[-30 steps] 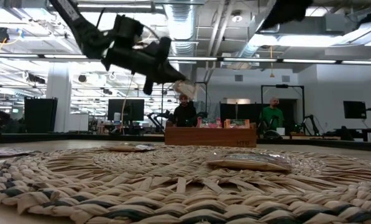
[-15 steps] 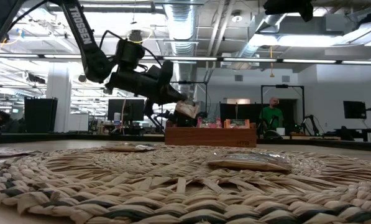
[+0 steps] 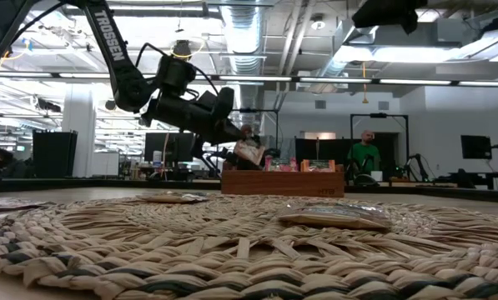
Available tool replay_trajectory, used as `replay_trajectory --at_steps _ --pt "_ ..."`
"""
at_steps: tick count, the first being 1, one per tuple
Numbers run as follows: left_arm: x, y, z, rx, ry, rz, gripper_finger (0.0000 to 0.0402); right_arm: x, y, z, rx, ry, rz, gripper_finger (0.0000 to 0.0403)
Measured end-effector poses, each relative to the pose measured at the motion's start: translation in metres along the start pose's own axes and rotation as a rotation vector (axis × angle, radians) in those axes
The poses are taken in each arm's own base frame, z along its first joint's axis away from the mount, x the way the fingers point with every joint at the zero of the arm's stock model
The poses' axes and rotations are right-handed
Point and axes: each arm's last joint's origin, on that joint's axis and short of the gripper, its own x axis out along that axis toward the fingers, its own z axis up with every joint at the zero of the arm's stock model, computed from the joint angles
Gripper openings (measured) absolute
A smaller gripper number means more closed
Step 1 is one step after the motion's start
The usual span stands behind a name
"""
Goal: Pick & Place Tea
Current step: Put the brown tea bag into the left section of the wooden organizer
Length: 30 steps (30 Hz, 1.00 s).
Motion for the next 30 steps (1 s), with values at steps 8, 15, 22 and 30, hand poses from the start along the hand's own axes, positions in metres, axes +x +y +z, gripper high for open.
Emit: replay_trajectory --at_steps 8,15,22,30 --pt "0.001 0.002 -0.003 -0.001 0.014 0.023 0.0000 -0.006 -0.010 -0.029 0.143 -0.146 0.092 0.0082" --pt "0.001 0.004 -0.002 0.088 -0.010 0.077 0.0000 -0.009 -0.013 -0.032 0.177 -0.177 0.113 0.0082" --pt "0.001 0.003 -0.003 0.098 -0.010 0.079 0.0000 -0.007 -0.012 -0.033 0.167 -0.169 0.111 0.0082" --pt "0.001 0.004 -0.004 0.097 0.004 0.085 0.0000 -0.007 -0.012 -0.033 0.166 -0.169 0.111 0.0082"
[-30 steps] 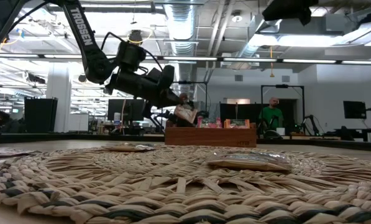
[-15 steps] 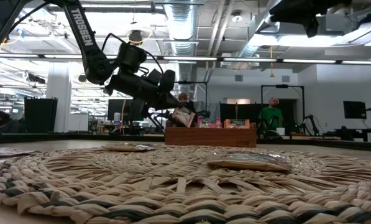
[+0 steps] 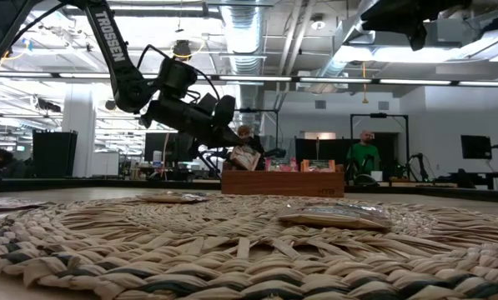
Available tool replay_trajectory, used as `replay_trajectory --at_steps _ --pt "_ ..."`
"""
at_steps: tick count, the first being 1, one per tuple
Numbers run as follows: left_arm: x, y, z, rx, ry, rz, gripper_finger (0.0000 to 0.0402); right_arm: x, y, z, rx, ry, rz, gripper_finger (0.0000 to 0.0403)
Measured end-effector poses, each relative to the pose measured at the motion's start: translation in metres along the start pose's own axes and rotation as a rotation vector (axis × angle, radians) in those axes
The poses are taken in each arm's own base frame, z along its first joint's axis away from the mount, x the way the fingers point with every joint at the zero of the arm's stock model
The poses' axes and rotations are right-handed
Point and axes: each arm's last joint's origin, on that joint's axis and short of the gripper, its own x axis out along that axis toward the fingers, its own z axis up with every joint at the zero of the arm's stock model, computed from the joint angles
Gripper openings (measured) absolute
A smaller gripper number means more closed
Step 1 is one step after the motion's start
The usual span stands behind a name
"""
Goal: Pick & Place Tea
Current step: Put the brown tea bag into the left section of the wooden organizer
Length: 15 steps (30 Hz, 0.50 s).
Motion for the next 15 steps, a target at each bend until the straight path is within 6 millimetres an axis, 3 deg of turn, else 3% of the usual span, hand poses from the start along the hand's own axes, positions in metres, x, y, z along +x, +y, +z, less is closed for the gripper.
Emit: replay_trajectory --at_steps 15 --pt "0.0006 -0.0081 -0.0033 0.108 0.008 -0.022 0.0009 0.0000 0.0000 0.0000 0.000 0.000 0.000 0.0082"
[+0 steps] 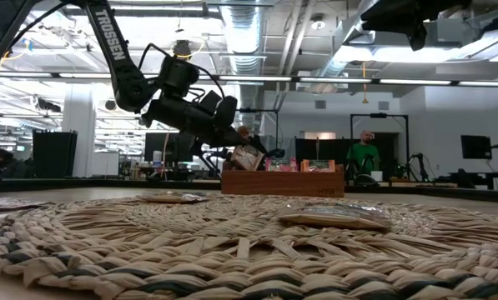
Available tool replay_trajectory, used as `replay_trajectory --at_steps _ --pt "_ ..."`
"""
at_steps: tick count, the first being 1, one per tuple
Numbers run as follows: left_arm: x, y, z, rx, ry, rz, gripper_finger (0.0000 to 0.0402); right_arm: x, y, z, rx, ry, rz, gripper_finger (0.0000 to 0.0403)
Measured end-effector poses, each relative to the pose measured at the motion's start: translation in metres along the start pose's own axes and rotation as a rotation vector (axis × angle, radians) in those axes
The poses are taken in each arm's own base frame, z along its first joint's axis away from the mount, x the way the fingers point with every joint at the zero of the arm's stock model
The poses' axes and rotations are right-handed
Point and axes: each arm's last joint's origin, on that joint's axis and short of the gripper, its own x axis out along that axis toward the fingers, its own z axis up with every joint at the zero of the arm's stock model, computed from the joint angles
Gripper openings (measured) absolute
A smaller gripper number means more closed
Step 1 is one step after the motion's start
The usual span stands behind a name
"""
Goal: Pick & Place Tea
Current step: Put the brown tea bag into the left section of the wooden organizer
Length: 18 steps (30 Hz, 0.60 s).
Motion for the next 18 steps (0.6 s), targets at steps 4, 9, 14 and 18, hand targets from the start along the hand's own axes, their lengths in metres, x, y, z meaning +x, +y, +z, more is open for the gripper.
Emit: replay_trajectory --at_steps 4,9,14,18 --pt "0.0000 0.0002 0.0001 0.002 -0.001 0.002 0.0025 0.0000 0.0000 0.0000 0.000 0.000 0.000 0.0082" --pt "0.0000 0.0002 0.0000 0.018 0.000 0.002 0.0059 0.0000 0.0001 0.0003 0.001 -0.003 0.001 0.0082" --pt "0.0000 0.0002 0.0000 0.026 0.000 0.002 0.0093 0.0000 0.0001 0.0004 0.001 -0.003 0.001 0.0082" --pt "0.0000 0.0004 0.0005 0.026 -0.006 0.007 0.0106 0.0000 0.0001 0.0004 0.001 -0.003 0.001 0.0082"
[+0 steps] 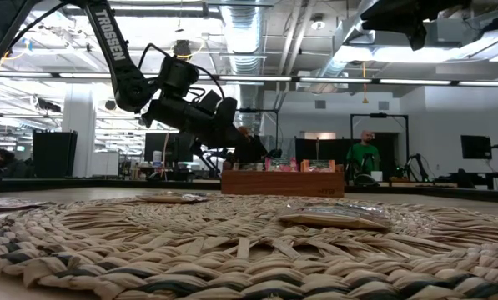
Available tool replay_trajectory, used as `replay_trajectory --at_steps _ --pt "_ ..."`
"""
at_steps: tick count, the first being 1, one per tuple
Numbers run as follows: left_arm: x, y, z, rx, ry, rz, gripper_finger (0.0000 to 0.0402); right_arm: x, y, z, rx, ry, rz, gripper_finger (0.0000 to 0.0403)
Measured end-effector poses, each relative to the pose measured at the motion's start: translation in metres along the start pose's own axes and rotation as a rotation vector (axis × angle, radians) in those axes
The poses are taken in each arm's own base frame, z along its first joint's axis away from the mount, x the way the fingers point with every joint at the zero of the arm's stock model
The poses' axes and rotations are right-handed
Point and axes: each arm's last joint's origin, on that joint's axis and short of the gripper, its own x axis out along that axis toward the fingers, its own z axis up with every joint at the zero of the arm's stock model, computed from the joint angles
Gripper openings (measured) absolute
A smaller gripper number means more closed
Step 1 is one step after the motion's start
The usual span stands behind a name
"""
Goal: Pick & Place Tea
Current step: Put the brown tea bag into the left section of the wooden organizer
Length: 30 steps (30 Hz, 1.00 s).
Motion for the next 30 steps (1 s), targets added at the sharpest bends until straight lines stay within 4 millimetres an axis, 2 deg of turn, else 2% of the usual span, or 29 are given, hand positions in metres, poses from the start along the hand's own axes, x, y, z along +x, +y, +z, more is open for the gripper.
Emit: replay_trajectory --at_steps 3,7,11,15,23,26,30 --pt "-0.002 -0.002 0.006 0.002 -0.019 -0.002 0.0108 0.000 0.000 0.000 0.000 0.000 0.000 0.0082" --pt "-0.013 -0.009 0.027 0.008 -0.047 -0.048 0.0108 0.000 0.000 -0.001 -0.003 0.007 -0.002 0.0082" --pt "-0.037 -0.022 0.051 0.012 0.026 -0.141 0.0108 0.000 0.000 -0.001 -0.006 0.013 -0.003 0.0082" --pt "-0.069 -0.040 0.067 0.005 0.154 -0.204 0.0108 0.000 -0.001 -0.003 -0.011 0.025 -0.008 0.0082" --pt "-0.127 -0.074 0.082 0.016 0.262 -0.203 0.0108 0.000 -0.003 -0.009 -0.036 0.086 -0.030 0.0082" --pt "-0.138 -0.085 0.084 -0.015 0.267 -0.215 0.0108 0.000 -0.003 -0.008 0.004 0.083 -0.032 0.0082" --pt "-0.144 -0.102 0.079 -0.052 0.298 -0.252 0.0108 -0.003 -0.005 -0.008 -0.030 0.080 -0.023 0.0082"
